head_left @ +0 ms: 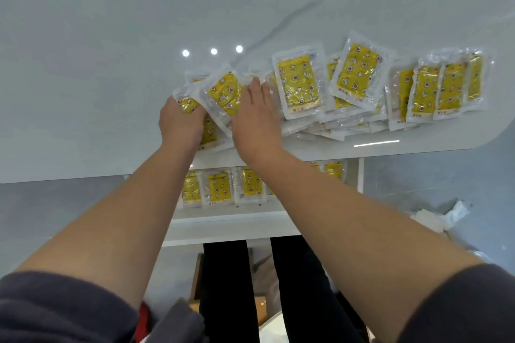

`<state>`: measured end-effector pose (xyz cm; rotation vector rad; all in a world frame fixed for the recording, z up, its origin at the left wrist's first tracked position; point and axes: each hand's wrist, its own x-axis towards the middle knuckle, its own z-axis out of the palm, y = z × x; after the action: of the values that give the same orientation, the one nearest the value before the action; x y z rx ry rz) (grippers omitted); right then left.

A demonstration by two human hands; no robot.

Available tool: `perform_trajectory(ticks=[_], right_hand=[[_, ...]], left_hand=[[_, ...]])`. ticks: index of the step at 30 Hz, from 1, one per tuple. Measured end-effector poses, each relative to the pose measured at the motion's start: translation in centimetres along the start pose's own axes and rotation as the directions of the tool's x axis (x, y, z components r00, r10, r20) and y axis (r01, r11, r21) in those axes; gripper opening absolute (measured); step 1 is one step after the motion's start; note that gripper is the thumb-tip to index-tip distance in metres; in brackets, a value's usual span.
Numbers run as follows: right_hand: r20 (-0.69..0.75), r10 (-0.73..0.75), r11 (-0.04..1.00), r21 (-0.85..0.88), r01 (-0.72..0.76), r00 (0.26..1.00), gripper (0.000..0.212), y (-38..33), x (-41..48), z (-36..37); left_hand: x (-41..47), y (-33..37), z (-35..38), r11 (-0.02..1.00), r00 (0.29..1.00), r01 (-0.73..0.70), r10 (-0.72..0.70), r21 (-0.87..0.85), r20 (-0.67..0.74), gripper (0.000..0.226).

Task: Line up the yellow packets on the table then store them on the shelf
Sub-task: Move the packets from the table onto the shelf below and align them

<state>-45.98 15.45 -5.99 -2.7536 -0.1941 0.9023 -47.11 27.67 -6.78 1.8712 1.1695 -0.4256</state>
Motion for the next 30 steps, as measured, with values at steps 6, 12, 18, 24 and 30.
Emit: perform_trajectory(ticks=[6,12,18,24,30], right_hand=[[-0.205,0.153,0.988,0.004,-0.155,0.967,0.060,4.7,-0.3,-2.3],[-0.022,0.193,0.981,0.036,-0.192,0.981,0.078,3.8,-0.1,0.6],[0.004,0.163,0.982,0.090,-0.163,0.987,0.078,-2.9,-0.3,3.4],[-0.085,0.206,0.967,0.173,-0.189,0.975,0.060,-3.6,0.8,1.5],[-0.064,0.311,0.921,0.268,-0.284,0.948,0.033,-3.3,1.4,0.4]], left_hand=[[1.3,0.4,-1.3,0.999,0.994,-0.043,0.040,0.025,0.102,0.035],[2.2,-0.4,-3.1,1.000,0.991,0.011,-0.014,0.026,0.131,0.031],[3.5,-2.7,-7.0,0.998,0.995,0.037,-0.032,-0.053,0.094,0.020],[4.1,-3.5,-8.5,0.970,0.984,0.134,-0.106,-0.204,0.141,0.014],[4.5,-4.4,-9.7,0.973,0.983,0.140,-0.114,-0.181,0.143,0.012]])
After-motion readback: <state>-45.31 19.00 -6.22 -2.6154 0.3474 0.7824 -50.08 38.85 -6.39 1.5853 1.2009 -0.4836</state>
